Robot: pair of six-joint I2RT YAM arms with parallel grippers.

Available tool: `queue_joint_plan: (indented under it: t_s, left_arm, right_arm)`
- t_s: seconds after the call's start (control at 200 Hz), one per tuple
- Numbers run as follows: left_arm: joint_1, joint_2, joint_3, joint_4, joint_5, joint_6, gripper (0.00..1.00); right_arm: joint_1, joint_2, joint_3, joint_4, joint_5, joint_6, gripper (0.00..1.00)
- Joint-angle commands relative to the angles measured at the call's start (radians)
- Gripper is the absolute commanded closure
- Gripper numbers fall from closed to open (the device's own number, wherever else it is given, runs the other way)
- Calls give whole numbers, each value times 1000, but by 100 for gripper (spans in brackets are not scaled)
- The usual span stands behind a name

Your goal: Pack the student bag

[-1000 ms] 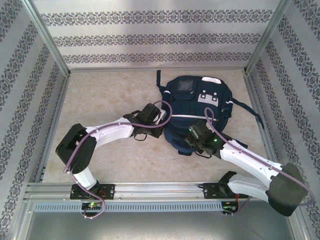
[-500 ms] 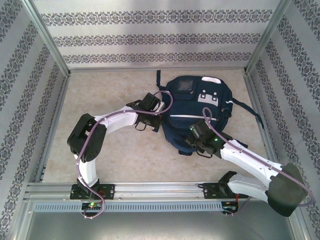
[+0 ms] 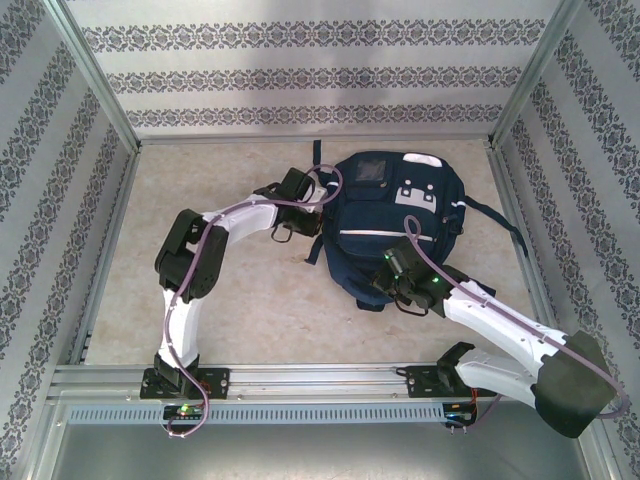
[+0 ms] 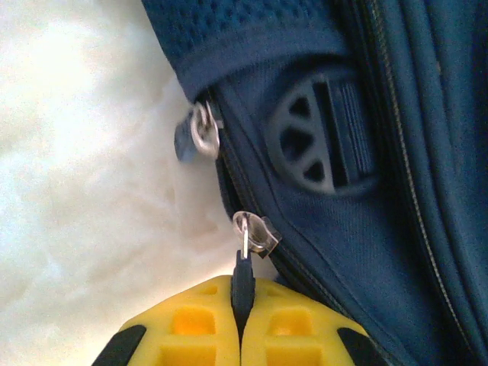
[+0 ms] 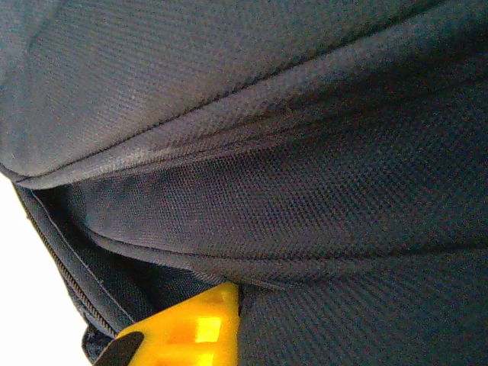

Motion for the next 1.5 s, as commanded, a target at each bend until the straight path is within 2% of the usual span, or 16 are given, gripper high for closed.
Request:
queue_joint_plan:
  t_s: [0.0, 0.2, 0.415, 0.575, 0.694, 0.834, 0.969, 1.064, 1.179, 1.364, 1.494]
  left_arm:
    - [32, 44, 66, 60, -10, 44, 100]
    - [65, 43, 61, 92, 29, 35, 100]
    - [101, 22, 28, 63, 46, 32, 100]
    - [123, -58, -14, 26, 0, -8, 66]
    - [164, -199, -105, 33, -34, -68, 47]
    - [215, -368, -210, 44, -65, -157, 38]
    - [246, -492, -243, 7, -99, -187, 34]
    - [253, -558, -255, -22, -115, -183, 33]
    - [257, -616, -272, -41, -127, -171, 32]
    - [257, -679, -321, -13, -152, -163, 32]
    - [259, -707, -343, -3, -161, -168, 32]
  right_arm:
    - [-6, -33, -11, -2, -44, -124, 100]
    - [-11, -45, -27, 49, -144, -205, 100]
    - [10, 56, -5, 111, -261, -273, 100]
    - [38, 143, 23, 192, -368, -338, 100]
    - [55, 239, 87, 222, -431, -398, 100]
    - [78, 382, 193, 248, -469, -432, 100]
    - [122, 523, 291, 281, -510, -430, 100]
    - [142, 558, 298, 305, -491, -368, 100]
    - [148, 507, 237, 283, -370, -229, 100]
    - [198, 374, 95, 344, -154, 131, 100]
    - [289, 334, 61, 390, -17, 355, 100]
